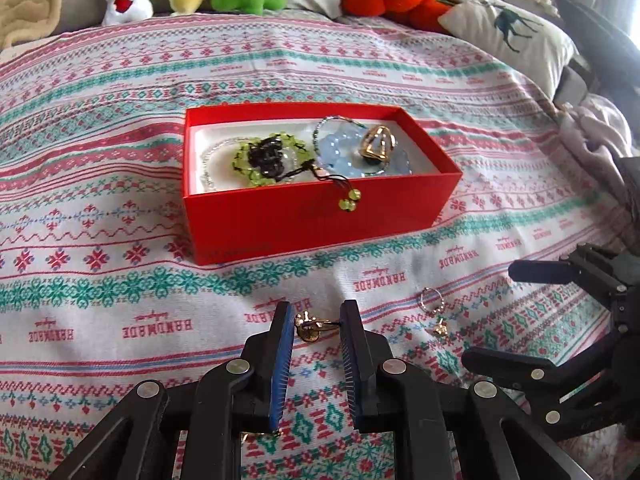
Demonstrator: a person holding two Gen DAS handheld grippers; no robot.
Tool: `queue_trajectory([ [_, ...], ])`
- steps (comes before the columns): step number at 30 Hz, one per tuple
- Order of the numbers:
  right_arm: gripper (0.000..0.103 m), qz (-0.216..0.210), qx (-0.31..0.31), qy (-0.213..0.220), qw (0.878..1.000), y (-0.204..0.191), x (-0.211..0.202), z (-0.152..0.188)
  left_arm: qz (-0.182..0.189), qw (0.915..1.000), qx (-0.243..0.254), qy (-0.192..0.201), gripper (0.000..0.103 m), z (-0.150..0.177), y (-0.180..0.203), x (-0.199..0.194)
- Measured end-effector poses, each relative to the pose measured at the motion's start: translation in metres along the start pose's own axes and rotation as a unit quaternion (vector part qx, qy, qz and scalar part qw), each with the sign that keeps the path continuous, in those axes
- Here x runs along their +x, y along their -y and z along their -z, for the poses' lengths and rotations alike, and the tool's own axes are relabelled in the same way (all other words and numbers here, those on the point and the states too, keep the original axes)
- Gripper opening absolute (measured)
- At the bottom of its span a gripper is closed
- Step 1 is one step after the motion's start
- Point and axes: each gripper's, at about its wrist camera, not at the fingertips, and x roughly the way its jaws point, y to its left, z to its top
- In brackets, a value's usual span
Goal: Organize jewelry
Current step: 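Grasp a small gold earring with the left tool while the right grasps a gold hoop earring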
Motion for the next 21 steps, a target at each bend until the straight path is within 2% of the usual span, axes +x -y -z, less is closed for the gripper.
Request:
queue_trajectory([
  [5,0.084,-0.033,0.017,-0.001,0.999,-0.008,0.000,-0.007,-0.010,0.9989,-0.045,-0.005,0.018,0.003,-0.027,-0.013],
  [10,0.073,-0.045,0.039,-0.002,0.998,-0.007,0.001,-0.005,-0.015,0.9966,-0.078,-0.019,0.018,0.010,-0.045,-0.017],
  [16,0.057,-0.056,0.068,-0.003,0.996,0.007,0.001,-0.006,-0.021,0.9939,-0.087,-0.064,0.018,0.026,-0.050,-0.009],
  [19,0.048,-0.060,0.074,-0.006,0.995,0.009,0.003,-0.011,-0.024,0.9938,-0.083,-0.070,0.018,0.025,-0.047,-0.005],
  [21,0.047,-0.060,0.073,-0.010,0.995,0.008,0.006,-0.015,-0.023,0.9943,-0.076,-0.072,0.018,0.023,-0.043,-0.002],
])
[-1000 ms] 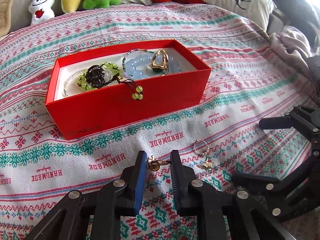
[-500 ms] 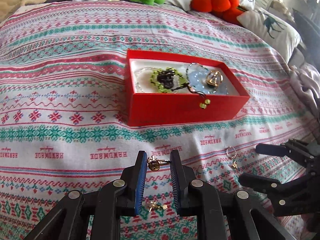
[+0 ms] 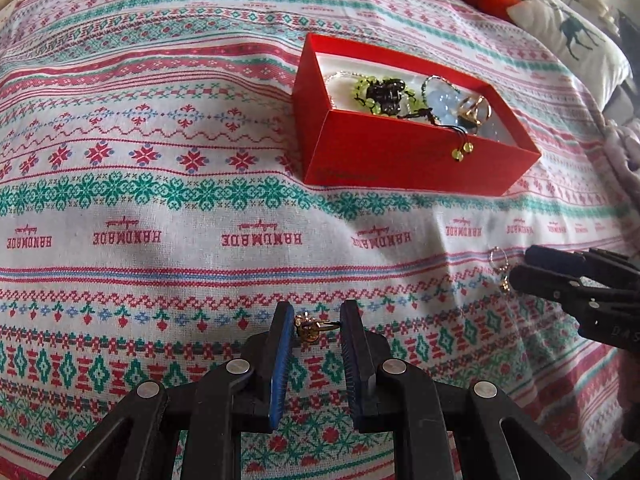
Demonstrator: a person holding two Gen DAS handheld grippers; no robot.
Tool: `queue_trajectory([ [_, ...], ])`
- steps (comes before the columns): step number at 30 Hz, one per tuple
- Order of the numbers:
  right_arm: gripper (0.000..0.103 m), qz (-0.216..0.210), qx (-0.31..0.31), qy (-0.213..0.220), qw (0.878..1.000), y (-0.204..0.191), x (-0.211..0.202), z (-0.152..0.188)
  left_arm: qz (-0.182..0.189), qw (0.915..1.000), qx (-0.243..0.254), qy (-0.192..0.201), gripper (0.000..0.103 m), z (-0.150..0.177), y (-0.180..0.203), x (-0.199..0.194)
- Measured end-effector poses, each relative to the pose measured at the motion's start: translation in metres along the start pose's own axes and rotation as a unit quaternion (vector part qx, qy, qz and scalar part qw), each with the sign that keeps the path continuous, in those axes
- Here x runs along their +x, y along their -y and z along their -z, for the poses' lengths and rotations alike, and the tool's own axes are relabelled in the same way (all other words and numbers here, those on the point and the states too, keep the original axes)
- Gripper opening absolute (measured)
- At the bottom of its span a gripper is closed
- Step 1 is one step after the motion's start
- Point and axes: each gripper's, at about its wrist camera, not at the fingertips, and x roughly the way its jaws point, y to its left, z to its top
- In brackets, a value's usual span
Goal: Organize jewelry
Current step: 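Grasp a small gold earring with the left tool while the right grasps a gold hoop earring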
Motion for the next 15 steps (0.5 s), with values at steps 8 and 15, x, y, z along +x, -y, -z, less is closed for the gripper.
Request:
queue_trajectory([
  [8,0.035,0.028,-0.024,-0.018,0.999,-0.020,0.016,-0.013,0.007,0.9997,0.020,-0.013,0.018,-0.003,0.021,0.015],
  [15,0.014,0.067,-0.066,-0.035,0.995,-0.036,0.029,-0.018,0.009,0.9990,0.036,-0.026,0.018,-0.009,0.038,0.028],
])
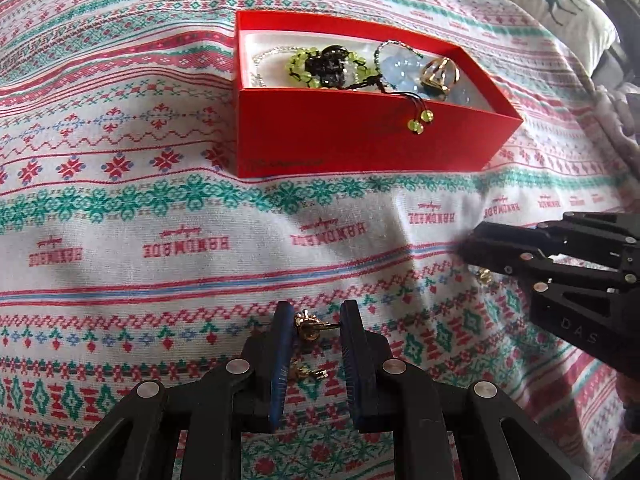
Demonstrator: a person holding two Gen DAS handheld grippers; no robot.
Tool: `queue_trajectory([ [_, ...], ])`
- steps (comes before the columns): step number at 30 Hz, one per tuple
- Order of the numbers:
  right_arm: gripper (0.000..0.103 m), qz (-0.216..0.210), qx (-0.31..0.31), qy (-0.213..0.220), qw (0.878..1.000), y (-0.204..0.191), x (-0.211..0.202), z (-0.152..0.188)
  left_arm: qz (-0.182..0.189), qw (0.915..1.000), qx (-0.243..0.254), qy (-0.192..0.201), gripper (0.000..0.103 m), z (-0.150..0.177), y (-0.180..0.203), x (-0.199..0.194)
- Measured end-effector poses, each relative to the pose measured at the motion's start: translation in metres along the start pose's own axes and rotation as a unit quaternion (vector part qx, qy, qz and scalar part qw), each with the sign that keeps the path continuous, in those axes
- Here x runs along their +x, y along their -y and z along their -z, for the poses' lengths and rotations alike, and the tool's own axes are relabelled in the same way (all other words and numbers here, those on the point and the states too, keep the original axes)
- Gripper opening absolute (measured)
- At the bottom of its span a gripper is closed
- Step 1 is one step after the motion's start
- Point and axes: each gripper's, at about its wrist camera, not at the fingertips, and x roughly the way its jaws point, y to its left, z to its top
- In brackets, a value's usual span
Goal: Organize jewelry
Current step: 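Grasp a small gold earring with the left tool while the right grasps a gold hoop earring, then lower both held earrings into the red box and open both tools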
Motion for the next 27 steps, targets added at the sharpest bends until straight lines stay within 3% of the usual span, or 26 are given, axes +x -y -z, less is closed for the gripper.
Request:
queue_trajectory([
  [5,0.002,-0.016,0.002,-0.005,1.000,-0.002,0.003,-0.005,0.011,0.9999,-0.005,-0.003,0.018,-0.004,0.003,0.000],
  [16,0.002,-0.065,0.050,-0.008,0.997,0.017,-0.008,-0.007,0.002,1.0000,0.000,0.008,0.018,-0.012,0.005,-0.003],
  [27,0.002,-0.078,0.059,0.045,0.994,0.018,-0.051,-0.027,-0.011,0.9981,-0.008,0.060,0.018,-0.045,0.003,-0.024],
])
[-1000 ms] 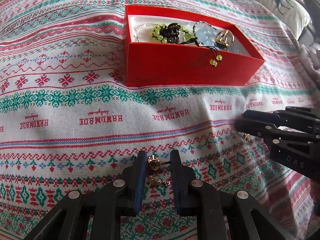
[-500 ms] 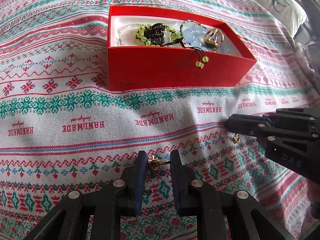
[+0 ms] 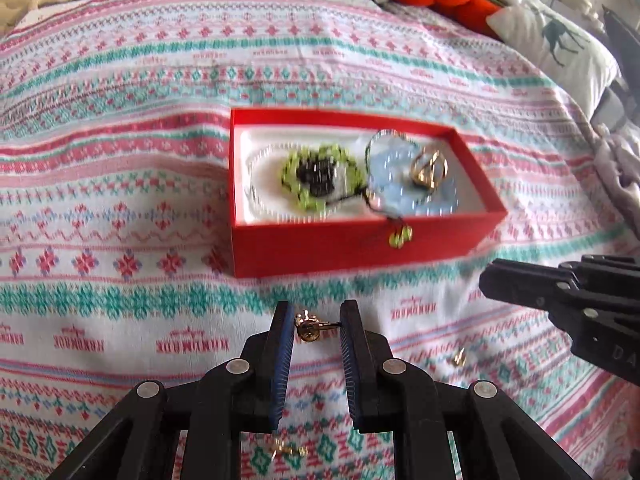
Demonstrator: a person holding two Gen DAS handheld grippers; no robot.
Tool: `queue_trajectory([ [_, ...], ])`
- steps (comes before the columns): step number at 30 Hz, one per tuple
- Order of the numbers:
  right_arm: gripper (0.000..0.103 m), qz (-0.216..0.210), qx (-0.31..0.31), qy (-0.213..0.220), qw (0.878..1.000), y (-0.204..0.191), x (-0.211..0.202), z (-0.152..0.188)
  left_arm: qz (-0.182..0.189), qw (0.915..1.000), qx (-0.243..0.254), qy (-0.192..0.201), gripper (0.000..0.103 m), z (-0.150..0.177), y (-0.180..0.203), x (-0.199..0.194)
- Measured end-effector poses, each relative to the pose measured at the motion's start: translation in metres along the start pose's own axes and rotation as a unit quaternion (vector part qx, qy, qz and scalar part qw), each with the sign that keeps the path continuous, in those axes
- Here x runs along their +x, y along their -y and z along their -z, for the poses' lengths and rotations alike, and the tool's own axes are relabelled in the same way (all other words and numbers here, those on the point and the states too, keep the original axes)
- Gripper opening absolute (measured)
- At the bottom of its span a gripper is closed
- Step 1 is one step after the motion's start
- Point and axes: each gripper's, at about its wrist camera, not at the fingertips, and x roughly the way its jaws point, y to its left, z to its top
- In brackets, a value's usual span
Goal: Organize jewelry
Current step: 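Lower both held earrings into the red box and open both tools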
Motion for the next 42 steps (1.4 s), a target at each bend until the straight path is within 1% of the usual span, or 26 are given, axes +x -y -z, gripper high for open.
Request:
queue_trajectory([
  [3,0.002,0.000,0.000,0.016,1.000,-0.004,-0.009,-0.008,-0.009,0.9999,0.004,0.014,0.018,-0.011,0.001,-0.004],
  [10,0.002,0.018,-0.001,0.047,0.999,0.001,-0.027,-0.027,-0.025,0.9991,0.007,0.035,0.018,-0.037,0.007,-0.005],
  [13,0.002,0.024,0.005,0.054,0.998,0.005,-0.026,-0.036,-0.034,0.9985,0.011,0.042,0.018,-0.047,0.011,-0.002],
  [18,0.002,0.035,0.012,0.051,0.998,0.008,-0.013,-0.047,-0.037,0.9986,0.007,0.037,0.018,-0.058,0.013,0.010],
  [25,0.002,0.038,0.029,0.032,0.998,0.016,0.009,-0.054,-0.043,0.9984,0.006,0.035,0.018,-0.063,0.016,0.026],
  [32,0.002,0.043,0.041,0.030,0.998,0.024,0.014,-0.054,-0.052,0.9976,0.021,0.040,0.018,-0.063,0.021,0.030],
  [35,0.002,0.042,0.042,0.033,0.998,0.027,0.014,-0.056,-0.053,0.9977,0.023,0.036,0.019,-0.063,0.021,0.030],
  [37,0.003,0.041,0.043,0.037,0.998,0.028,0.014,-0.057,-0.056,0.9975,0.027,0.035,0.021,-0.063,0.022,0.028],
  [39,0.004,0.042,0.041,0.035,0.998,0.027,0.014,-0.057,-0.060,0.9971,0.031,0.035,0.034,-0.062,0.024,0.026],
  [41,0.004,0.041,0.037,0.031,0.998,0.026,0.014,-0.057,-0.063,0.9967,0.032,0.039,0.040,-0.060,0.024,0.021],
  [42,0.004,0.041,0.036,0.030,0.998,0.026,0.013,-0.057,-0.064,0.9966,0.033,0.040,0.041,-0.059,0.024,0.019],
])
